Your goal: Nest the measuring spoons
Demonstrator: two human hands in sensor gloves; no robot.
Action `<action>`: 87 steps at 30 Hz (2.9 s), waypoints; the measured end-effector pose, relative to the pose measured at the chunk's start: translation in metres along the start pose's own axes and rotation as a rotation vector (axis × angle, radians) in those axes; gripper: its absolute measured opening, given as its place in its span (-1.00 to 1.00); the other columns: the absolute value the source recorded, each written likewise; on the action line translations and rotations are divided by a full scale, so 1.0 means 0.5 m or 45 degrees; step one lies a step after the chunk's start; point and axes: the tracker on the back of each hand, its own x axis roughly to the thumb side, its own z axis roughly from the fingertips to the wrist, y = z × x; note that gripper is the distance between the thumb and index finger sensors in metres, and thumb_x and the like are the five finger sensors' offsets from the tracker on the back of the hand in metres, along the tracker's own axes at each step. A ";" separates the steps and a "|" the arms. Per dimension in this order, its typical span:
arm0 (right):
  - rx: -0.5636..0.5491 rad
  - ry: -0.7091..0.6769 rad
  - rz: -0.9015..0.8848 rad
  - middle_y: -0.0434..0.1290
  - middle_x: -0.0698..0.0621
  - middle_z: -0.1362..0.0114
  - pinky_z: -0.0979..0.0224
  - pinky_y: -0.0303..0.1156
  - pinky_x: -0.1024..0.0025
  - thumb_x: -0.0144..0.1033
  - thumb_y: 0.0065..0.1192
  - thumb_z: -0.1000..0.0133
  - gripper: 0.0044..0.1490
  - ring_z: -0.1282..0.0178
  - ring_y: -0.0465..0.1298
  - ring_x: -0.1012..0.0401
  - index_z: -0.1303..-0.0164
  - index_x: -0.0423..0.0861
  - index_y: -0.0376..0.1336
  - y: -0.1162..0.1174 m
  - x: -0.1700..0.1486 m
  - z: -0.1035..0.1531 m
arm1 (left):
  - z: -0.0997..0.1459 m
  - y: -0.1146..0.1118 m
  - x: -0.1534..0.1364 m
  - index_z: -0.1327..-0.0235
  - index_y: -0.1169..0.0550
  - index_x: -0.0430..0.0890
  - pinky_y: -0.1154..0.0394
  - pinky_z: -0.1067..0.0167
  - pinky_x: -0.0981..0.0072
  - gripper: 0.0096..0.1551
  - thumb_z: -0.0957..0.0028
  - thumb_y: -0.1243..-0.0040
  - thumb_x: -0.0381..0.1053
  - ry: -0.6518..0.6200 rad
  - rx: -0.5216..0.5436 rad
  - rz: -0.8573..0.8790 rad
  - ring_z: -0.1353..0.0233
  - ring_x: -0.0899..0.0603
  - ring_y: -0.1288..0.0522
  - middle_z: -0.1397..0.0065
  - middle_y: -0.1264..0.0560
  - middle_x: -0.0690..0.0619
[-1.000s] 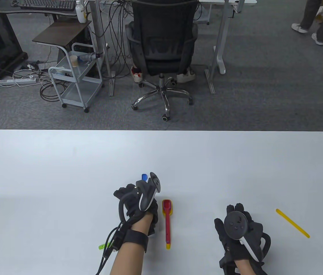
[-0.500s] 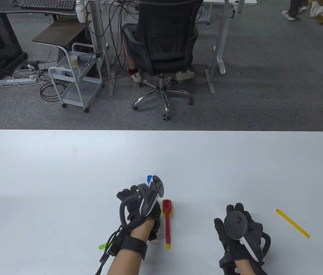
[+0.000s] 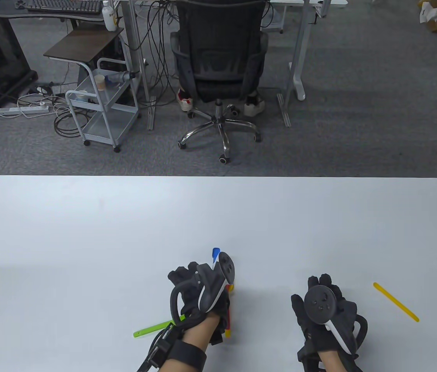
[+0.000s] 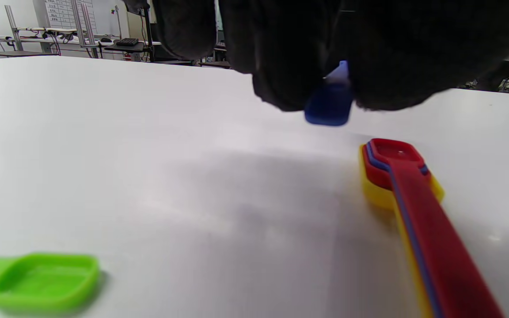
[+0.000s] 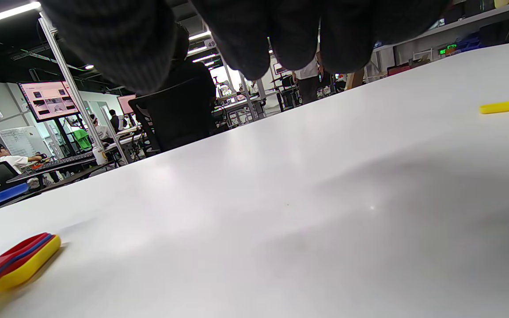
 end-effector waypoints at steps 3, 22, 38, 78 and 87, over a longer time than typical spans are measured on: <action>-0.002 0.000 0.001 0.16 -0.39 -0.77 -0.49 0.20 -0.36 0.07 0.19 -0.15 -0.10 -0.59 0.27 -0.42 -0.60 -0.23 0.21 0.000 0.000 0.001 | 0.017 0.001 0.005 0.30 -0.82 -0.23 -0.17 -0.54 -0.39 -0.46 0.21 -0.58 0.22 -0.005 0.001 -0.005 -0.62 -0.47 -0.42 -0.59 -0.47 -0.07; -0.001 0.008 0.000 0.17 -0.39 -0.77 -0.49 0.20 -0.36 0.07 0.19 -0.14 -0.09 -0.59 0.27 -0.42 -0.60 -0.23 0.21 -0.003 -0.003 0.003 | 0.074 -0.038 0.028 0.31 -0.82 -0.24 -0.17 -0.54 -0.39 -0.46 0.20 -0.57 0.22 0.007 -0.079 -0.019 -0.61 -0.48 -0.42 -0.58 -0.48 -0.09; 0.000 0.003 0.003 0.17 -0.39 -0.77 -0.48 0.20 -0.36 0.07 0.19 -0.15 -0.09 -0.59 0.27 -0.42 -0.60 -0.24 0.22 -0.003 -0.001 0.003 | 0.075 -0.047 0.032 0.30 -0.82 -0.23 -0.17 -0.54 -0.40 -0.46 0.18 -0.55 0.23 0.030 -0.167 0.004 -0.61 -0.48 -0.42 -0.58 -0.48 -0.11; 0.022 0.009 0.011 0.16 -0.39 -0.77 -0.49 0.19 -0.36 0.07 0.19 -0.15 -0.10 -0.59 0.27 -0.42 -0.61 -0.21 0.20 -0.003 0.001 0.003 | 0.085 0.021 -0.050 -0.47 -0.52 0.01 -0.12 -0.57 -0.40 0.04 0.26 -0.40 0.51 -0.193 -0.052 0.026 -0.65 -0.50 -0.38 -0.68 -0.38 -0.08; 0.025 0.004 0.015 0.16 -0.39 -0.77 -0.49 0.19 -0.36 0.07 0.19 -0.15 -0.09 -0.59 0.27 -0.42 -0.61 -0.22 0.20 -0.003 0.001 0.002 | 0.075 0.034 -0.114 -0.46 -0.53 0.05 -0.18 -0.59 -0.34 -0.01 0.26 -0.43 0.47 -0.377 -0.012 -0.058 -0.66 -0.44 -0.42 -0.67 -0.41 -0.05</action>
